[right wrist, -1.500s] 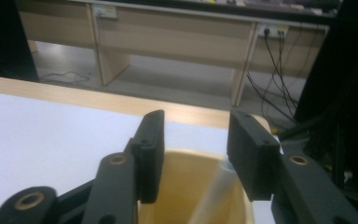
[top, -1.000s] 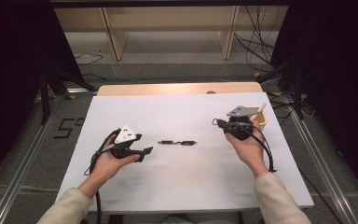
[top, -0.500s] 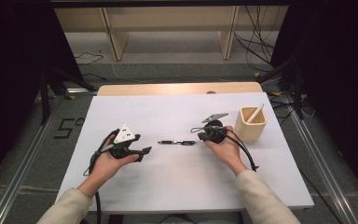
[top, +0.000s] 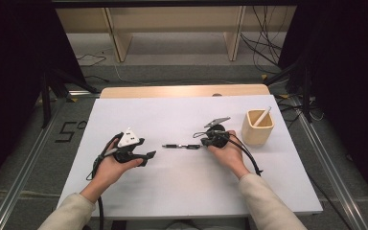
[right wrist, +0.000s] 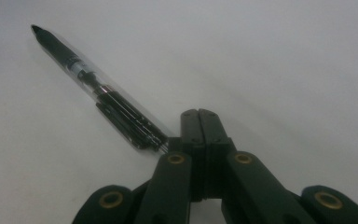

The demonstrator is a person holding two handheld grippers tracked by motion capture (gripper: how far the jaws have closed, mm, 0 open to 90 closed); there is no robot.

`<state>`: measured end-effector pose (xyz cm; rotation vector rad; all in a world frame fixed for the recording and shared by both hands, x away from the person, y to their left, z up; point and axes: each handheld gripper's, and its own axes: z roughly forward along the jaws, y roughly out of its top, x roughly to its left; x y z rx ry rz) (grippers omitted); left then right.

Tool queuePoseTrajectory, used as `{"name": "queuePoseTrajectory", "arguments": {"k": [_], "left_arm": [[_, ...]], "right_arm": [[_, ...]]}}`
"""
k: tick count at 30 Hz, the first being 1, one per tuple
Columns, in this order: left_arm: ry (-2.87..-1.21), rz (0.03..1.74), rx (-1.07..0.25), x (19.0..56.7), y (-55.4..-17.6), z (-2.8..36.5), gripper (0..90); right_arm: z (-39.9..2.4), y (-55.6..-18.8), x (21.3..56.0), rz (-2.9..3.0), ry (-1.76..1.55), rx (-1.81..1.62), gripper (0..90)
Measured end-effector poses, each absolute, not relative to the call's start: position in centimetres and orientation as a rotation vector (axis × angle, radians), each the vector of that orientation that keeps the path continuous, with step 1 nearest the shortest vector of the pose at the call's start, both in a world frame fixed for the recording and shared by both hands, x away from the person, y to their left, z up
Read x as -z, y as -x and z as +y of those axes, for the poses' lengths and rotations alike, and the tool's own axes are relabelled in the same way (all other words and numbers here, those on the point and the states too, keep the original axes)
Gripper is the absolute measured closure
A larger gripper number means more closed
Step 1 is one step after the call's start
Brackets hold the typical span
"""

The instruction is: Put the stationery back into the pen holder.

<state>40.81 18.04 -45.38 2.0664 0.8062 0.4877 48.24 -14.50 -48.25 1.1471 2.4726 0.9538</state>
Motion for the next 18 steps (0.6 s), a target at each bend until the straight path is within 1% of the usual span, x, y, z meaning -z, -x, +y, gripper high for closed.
{"name": "queuePoseTrajectory", "arguments": {"k": [18], "left_arm": [[-2.058,0.813,-0.487,45.37,-40.79,18.05,32.2]], "right_arm": [[-14.09,-47.49,48.16,2.515,-1.11,-0.901,90.0]]}}
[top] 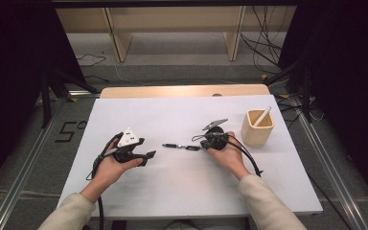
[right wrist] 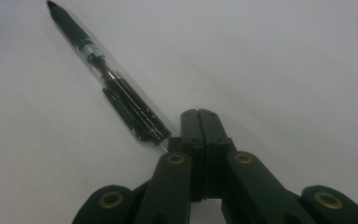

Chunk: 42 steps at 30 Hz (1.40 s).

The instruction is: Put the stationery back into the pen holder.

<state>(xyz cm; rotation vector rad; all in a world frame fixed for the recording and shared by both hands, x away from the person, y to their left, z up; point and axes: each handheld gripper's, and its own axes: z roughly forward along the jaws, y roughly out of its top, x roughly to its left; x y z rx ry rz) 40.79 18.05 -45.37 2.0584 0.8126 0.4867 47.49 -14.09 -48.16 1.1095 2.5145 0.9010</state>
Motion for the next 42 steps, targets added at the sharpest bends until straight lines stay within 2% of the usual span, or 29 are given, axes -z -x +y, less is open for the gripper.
{"name": "queuePoseTrajectory", "arguments": {"k": [42], "left_arm": [[-2.062,0.813,-0.481,45.5,-40.9,18.1,32.1]], "right_arm": [[-12.4,-43.1,47.6,2.625,-0.957,-0.806,90.0]]}}
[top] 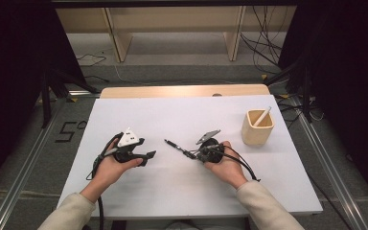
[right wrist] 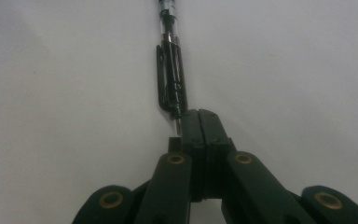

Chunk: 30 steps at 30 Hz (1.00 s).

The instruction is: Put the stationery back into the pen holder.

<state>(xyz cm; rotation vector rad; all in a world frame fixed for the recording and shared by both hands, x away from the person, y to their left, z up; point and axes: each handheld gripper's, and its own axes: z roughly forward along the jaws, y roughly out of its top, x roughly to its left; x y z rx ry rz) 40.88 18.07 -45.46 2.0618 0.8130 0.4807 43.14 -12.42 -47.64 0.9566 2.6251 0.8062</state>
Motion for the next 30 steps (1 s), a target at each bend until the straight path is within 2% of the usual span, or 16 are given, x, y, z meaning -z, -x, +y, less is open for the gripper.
{"name": "queuePoseTrajectory", "arguments": {"k": [9,20,30], "left_arm": [[-2.064,0.811,-0.481,45.5,-40.8,18.0,32.1],[-2.07,0.804,-0.479,45.5,-40.9,17.8,32.2],[-2.069,0.805,-0.478,45.5,-40.9,17.8,32.1]], "right_arm": [[-12.2,-42.9,47.6,2.636,-0.961,-0.804,90.0],[-11.0,-44.3,45.8,2.64,-0.966,-0.816,69.4],[-7.5,-45.5,45.5,2.711,-0.861,-0.671,65.4]]}}
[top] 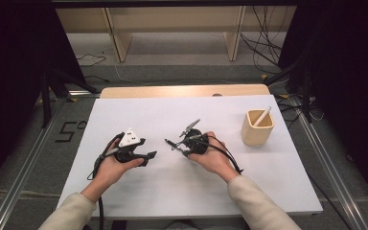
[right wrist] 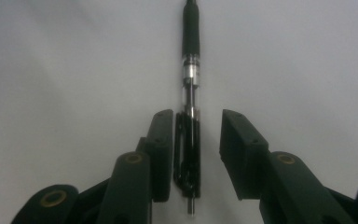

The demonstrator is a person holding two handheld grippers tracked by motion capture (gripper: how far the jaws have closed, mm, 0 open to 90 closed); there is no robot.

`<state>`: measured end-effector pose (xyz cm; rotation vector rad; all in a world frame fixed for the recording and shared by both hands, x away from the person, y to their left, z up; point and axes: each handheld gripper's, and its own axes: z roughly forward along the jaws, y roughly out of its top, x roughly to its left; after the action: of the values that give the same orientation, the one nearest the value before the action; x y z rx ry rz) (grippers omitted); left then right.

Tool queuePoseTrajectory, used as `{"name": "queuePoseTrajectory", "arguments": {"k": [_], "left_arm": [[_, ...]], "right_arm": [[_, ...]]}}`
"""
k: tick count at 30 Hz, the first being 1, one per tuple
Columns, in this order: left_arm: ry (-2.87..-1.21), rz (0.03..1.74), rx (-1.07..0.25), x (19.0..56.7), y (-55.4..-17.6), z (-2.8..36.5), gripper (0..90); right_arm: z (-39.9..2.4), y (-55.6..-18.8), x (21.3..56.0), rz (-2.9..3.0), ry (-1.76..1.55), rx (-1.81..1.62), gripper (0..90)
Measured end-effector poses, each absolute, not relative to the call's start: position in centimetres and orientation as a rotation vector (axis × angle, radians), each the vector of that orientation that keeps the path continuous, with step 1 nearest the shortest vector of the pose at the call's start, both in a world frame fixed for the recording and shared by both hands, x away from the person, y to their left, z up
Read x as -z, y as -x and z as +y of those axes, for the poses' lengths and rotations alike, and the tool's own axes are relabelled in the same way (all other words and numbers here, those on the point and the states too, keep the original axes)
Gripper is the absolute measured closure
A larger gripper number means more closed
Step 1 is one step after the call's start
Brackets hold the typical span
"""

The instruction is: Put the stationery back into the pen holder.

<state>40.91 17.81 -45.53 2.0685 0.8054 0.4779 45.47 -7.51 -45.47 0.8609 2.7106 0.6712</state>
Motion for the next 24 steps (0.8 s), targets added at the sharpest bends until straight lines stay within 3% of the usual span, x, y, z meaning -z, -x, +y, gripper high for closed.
{"name": "queuePoseTrajectory", "arguments": {"k": [24], "left_arm": [[-2.074,0.804,-0.475,45.6,-40.9,17.8,32.1]], "right_arm": [[-4.1,-48.3,46.2,2.814,-0.873,-0.51,69.6]]}}
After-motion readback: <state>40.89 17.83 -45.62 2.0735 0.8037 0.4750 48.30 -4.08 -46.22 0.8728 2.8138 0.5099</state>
